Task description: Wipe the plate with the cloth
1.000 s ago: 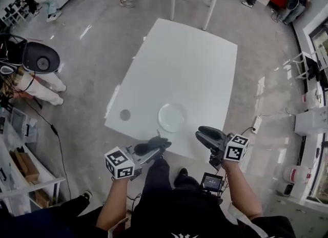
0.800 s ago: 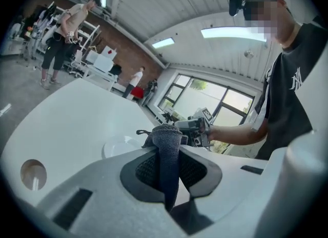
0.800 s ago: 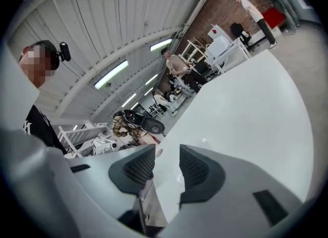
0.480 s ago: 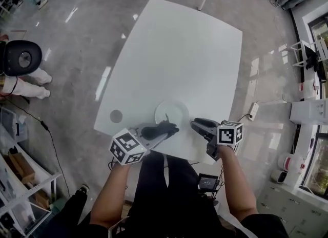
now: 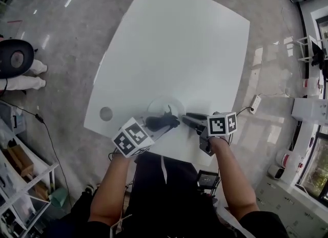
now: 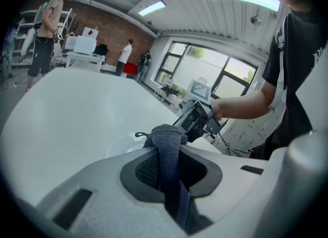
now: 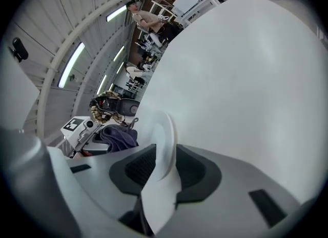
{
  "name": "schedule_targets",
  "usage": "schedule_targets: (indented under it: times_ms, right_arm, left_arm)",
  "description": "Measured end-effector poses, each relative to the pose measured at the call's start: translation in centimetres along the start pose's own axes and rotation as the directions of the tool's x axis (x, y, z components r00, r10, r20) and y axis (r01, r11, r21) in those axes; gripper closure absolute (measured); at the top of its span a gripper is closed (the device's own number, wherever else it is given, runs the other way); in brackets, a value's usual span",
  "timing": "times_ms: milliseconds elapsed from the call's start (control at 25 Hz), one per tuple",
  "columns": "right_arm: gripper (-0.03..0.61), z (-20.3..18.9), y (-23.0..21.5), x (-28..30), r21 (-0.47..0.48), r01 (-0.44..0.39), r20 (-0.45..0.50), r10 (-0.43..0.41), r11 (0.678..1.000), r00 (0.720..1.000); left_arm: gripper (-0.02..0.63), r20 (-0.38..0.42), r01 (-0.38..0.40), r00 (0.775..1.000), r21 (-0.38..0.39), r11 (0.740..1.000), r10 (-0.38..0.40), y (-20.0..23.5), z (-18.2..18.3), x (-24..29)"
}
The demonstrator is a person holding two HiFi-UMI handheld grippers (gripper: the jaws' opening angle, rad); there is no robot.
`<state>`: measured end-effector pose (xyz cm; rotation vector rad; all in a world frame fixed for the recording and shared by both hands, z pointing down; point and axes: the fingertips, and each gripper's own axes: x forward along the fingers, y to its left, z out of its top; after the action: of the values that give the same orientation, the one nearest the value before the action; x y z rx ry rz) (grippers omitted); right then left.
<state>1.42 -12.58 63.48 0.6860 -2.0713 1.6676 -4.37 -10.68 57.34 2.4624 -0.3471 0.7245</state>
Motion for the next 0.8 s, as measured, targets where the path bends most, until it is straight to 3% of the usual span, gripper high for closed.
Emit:
schedule_targets:
  times_ms: [200,320,480,560,680,800]
  right_arm:
    - [0.542,0.1,-0.6,0.2,0.004,0.004,-0.027,-0.004,1.000,1.000]
    - [0.549,0.2,-0.4,0.4,0.024,-0.007,-0.032,0.008,1.000,0.999]
    - [0.551,0.1,-0.4,0.5,0.031,-0.005,-0.037,0.006,1.000,0.999]
    - [0.552,0.3,-0.6,0.2,0.038,-0.005,-0.035,0.007,0.999,0.999]
    - [0.552,0.5,-0.7,0.1,0.043,-0.006,-0.034,0.007,0.999,0.999]
    - [0.552,0.4,-0.7,0.2,0.037,0.000,-0.026,0.001,0.999,1.000]
  left_arm:
    - [0.563,-0.027,-0.001,1.000,0.031,1.000,0.002,0.5,0.7,1.5]
    - [0.563,-0.034,0.000,0.999,0.050,0.999,0.002,0.7,1.0,2.4]
    - [0.563,-0.068,-0.075,0.994,0.151,0.986,0.086,1.8,1.3,4.1]
    - [0.563,-0.104,-0.143,0.979,0.276,0.950,0.177,2.7,1.9,5.0]
    - [0.563,-0.140,-0.196,0.948,0.451,0.871,0.286,4.1,2.0,5.8]
    - [0.563,-0.154,-0.217,0.927,0.526,0.823,0.343,5.1,1.3,5.6]
